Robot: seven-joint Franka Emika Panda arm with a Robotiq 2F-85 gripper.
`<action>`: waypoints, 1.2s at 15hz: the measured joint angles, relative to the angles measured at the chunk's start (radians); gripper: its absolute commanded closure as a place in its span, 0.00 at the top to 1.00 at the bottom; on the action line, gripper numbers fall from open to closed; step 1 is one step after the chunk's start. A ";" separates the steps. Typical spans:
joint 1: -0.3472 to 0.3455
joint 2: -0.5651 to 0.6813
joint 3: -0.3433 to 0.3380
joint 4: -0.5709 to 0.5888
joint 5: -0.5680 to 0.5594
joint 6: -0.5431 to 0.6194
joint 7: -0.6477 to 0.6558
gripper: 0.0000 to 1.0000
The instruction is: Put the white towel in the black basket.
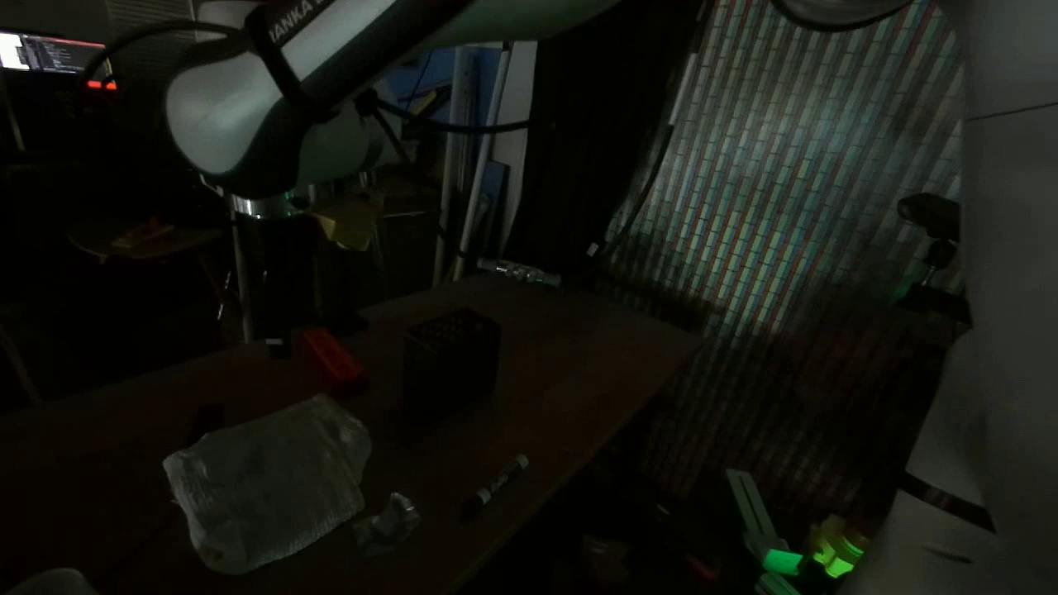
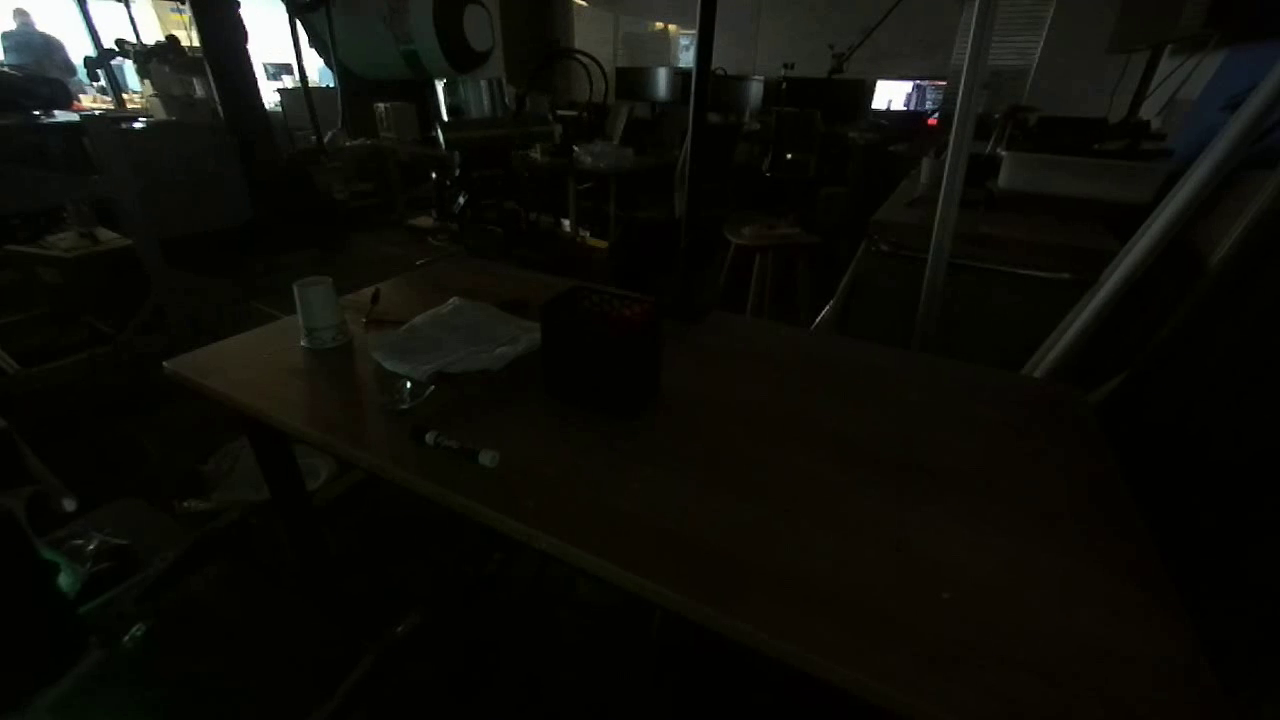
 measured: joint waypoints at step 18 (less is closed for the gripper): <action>0.073 0.364 0.018 0.135 -0.036 0.035 0.149 0.59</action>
